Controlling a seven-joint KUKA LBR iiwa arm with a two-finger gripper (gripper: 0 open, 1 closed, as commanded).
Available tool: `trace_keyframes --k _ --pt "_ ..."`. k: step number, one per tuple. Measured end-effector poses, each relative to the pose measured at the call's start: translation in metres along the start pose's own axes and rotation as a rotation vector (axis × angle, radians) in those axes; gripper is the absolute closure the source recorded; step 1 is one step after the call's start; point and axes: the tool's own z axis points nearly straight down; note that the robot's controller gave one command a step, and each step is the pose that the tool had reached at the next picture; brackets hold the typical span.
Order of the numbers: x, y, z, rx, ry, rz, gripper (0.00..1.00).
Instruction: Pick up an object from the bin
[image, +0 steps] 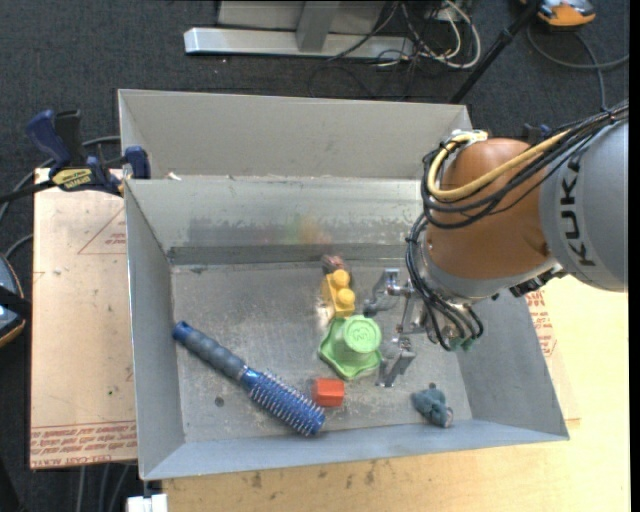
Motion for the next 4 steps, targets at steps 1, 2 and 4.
trace_keyframes --k 1,2,4 --pt "0.011 0.049 0.057 -0.001 0.006 -0.038 0.00" --pt "0.021 0.083 0.123 -0.001 -0.009 -0.156 0.00" --pt "0.008 0.145 0.071 0.001 -0.004 -0.167 0.00"
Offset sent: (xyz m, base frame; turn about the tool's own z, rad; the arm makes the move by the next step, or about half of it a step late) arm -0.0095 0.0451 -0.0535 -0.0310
